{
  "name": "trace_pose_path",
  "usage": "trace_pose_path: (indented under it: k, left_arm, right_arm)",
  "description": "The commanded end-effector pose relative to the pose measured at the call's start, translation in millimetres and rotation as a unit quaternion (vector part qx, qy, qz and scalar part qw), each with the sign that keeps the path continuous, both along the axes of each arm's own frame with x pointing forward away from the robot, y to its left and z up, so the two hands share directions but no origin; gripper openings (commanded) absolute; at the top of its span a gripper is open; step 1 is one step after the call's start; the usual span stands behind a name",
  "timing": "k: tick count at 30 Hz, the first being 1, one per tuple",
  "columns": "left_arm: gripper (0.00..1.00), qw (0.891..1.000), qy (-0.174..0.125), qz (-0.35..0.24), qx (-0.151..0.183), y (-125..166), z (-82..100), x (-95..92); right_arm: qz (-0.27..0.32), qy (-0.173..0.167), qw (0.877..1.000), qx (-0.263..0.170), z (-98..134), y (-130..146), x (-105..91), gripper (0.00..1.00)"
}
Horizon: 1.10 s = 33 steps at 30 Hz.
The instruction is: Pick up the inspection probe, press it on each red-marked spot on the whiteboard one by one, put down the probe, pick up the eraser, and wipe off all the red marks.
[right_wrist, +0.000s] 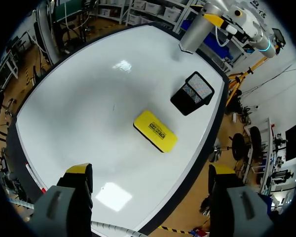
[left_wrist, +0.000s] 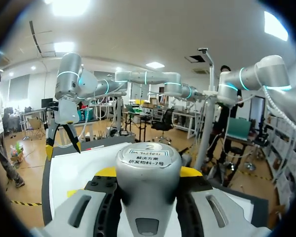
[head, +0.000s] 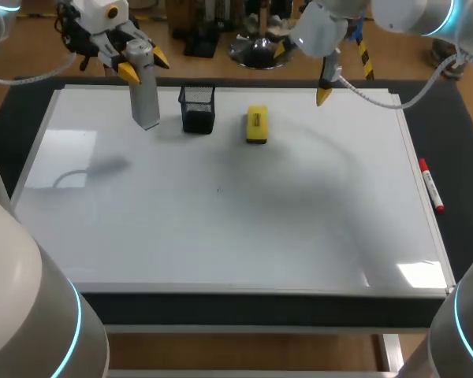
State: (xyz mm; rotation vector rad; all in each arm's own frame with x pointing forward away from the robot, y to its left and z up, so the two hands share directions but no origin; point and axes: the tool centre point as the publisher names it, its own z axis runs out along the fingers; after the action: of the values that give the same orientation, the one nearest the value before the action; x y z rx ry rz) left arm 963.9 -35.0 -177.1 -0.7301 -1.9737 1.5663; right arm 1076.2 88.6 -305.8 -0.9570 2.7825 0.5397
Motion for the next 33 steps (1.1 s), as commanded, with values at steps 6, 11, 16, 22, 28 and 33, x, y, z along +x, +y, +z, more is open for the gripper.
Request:
trace_pose_path:
  k: [6,11,16,22,28,33]
  left_arm:
    - [0.00,0.998,0.008,0.069,0.005,-4,16.6,12.3]
    - [0.00,0.995,0.014,0.096,-0.004,-13,21.4,25.7]
    - [0.00,0.993,0.011,0.114,-0.007,-22,29.4,36.6]
    - [0.00,0.990,0.003,0.139,-0.007,-33,41.3,49.3]
    - [0.00,0.984,0.004,0.179,-0.015,-44,46.5,60.1]
    - [0.00,0.977,0.008,0.212,-0.026,-53,46.4,66.3]
  right_arm:
    - [0.001,0.000,1.000,-0.002,1,0,0.3,1.00]
    - [0.001,0.000,1.000,-0.002,1,0,0.3,1.00]
    - [0.001,0.000,1.000,-0.002,1,0,0.3,1.00]
    - [0.001,0.000,1.000,-0.002,1,0,0.3,1.00]
    - [0.001,0.000,1.000,-0.002,1,0,0.3,1.00]
    - [0.001,0.000,1.000,-0.002,1,0,0.3,1.00]
